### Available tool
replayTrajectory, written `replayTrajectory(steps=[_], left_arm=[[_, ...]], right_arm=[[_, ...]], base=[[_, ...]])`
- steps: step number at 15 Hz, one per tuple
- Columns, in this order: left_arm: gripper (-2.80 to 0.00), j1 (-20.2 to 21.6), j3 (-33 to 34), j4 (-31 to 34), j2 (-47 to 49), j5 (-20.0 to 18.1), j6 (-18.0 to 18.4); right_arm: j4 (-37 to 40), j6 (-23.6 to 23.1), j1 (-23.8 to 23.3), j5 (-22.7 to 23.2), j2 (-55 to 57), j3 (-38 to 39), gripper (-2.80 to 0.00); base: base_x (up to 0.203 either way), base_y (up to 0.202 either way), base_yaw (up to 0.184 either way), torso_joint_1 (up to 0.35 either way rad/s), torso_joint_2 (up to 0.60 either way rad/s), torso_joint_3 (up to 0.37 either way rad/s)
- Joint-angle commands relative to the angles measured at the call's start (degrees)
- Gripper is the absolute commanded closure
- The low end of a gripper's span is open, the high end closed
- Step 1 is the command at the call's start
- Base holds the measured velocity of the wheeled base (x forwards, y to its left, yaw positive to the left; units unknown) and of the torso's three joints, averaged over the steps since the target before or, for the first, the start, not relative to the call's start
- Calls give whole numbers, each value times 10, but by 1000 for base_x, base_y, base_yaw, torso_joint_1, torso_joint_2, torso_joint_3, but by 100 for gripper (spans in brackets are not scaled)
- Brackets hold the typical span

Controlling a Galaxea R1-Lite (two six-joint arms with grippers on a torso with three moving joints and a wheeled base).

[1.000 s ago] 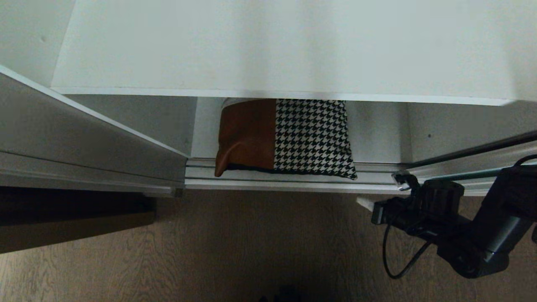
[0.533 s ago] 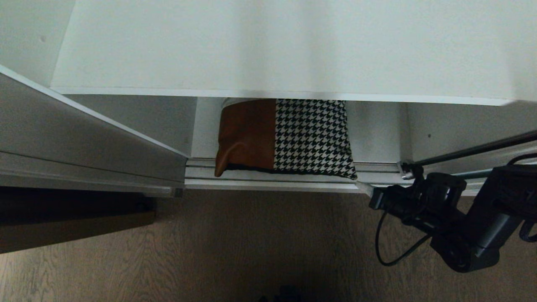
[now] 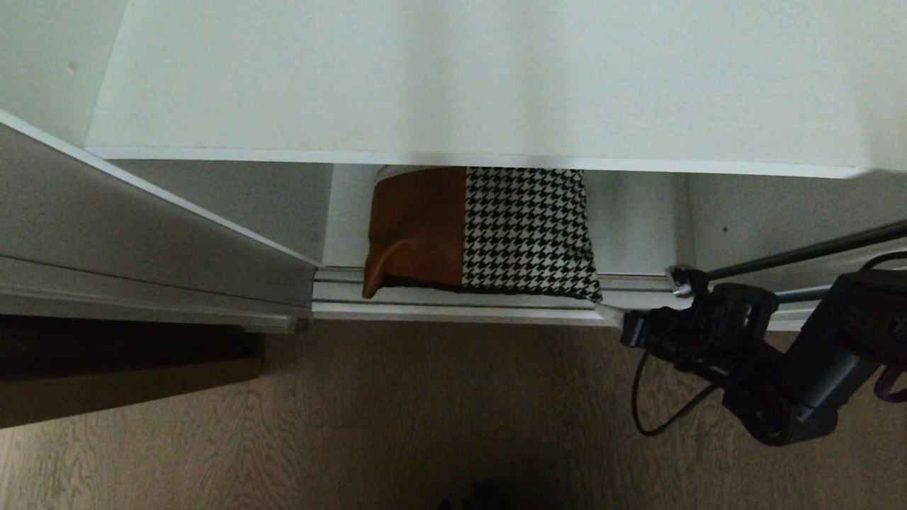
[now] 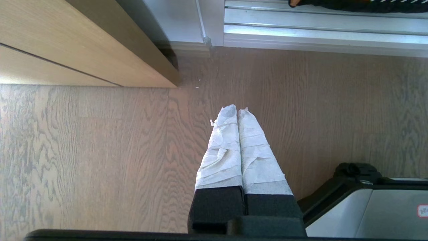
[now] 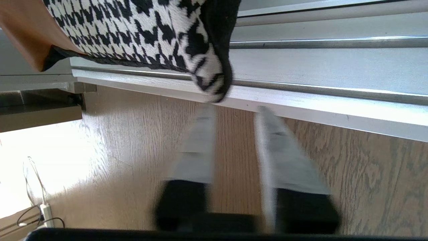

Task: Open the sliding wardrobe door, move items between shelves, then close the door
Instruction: Place the pillow on the higher shelf

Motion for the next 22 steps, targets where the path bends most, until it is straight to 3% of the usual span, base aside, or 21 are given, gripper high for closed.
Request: replayTrajectory(steps=[1,5,9,11,17,22], left_arm=[[0,0,0,0,1,0,0],[0,0,1,0,1,0,0],[0,0,0,0,1,0,0],[0,0,0,0,1,0,0],[0,0,0,0,1,0,0],[0,0,0,0,1,0,0]], right_arm=[[-7,1,0,2,4,-6,-280],[-71,0,-3,1,41,-29,-280],[-76,7,-1,9,21,-10,-280],[-75,33,7,12,25,-19,-280],[-48,51,41,25,52,-103,-280],[-55,51,13,26,57,-129,-280]], base=[[0,0,0,0,0,0],[0,0,0,0,0,0],[0,0,0,0,0,0],[0,0,0,0,0,0],[0,0,0,0,0,0],[0,0,0,0,0,0]])
